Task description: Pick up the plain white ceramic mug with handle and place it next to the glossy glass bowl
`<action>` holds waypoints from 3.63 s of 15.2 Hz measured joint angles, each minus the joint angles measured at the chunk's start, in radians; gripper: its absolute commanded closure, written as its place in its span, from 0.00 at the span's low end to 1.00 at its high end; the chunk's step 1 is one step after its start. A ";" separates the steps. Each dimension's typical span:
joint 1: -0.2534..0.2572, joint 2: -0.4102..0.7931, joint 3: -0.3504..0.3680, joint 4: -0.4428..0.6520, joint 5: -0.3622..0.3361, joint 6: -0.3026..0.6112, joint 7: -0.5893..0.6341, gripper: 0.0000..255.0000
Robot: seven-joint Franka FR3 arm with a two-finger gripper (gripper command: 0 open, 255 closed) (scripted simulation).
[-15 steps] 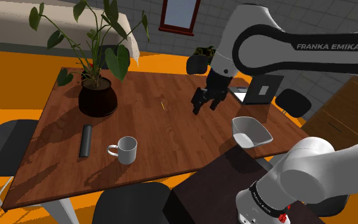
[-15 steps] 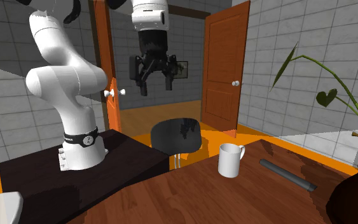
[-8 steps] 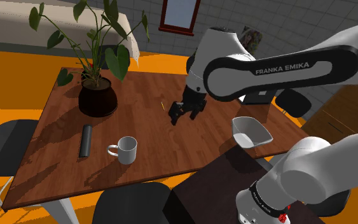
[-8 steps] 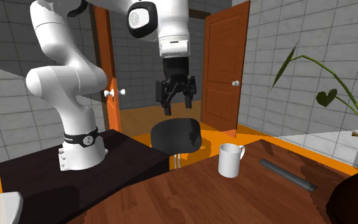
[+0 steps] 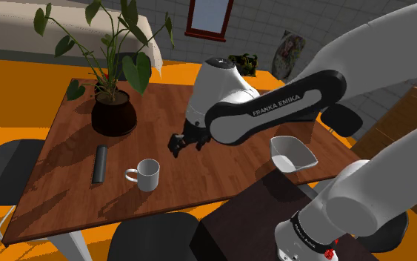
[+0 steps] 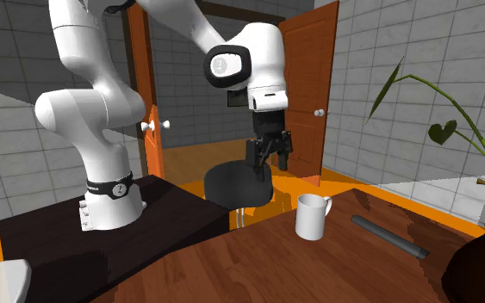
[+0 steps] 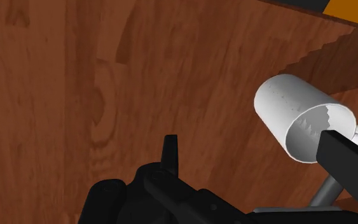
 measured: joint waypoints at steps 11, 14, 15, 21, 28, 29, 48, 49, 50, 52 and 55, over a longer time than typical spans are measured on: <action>0.089 0.438 -0.044 0.235 -0.492 0.174 0.450 0.00; 0.108 0.478 -0.068 0.250 -0.533 0.195 0.481 0.00; 0.115 0.494 -0.077 0.258 -0.547 0.202 0.491 0.00; 0.131 0.530 -0.102 0.267 -0.581 0.226 0.516 0.00; 0.132 0.530 -0.102 0.267 -0.582 0.227 0.516 1.00; 0.132 0.530 -0.102 0.267 -0.582 0.227 0.516 1.00; 0.059 0.377 -0.003 0.257 -0.416 0.102 0.385 1.00; 0.055 0.367 0.002 0.261 -0.403 0.090 0.375 1.00; 0.051 0.355 0.008 0.260 -0.390 0.081 0.365 1.00; 0.045 0.332 0.018 0.264 -0.365 0.058 0.346 1.00; 0.038 0.301 0.030 0.273 -0.330 0.024 0.321 1.00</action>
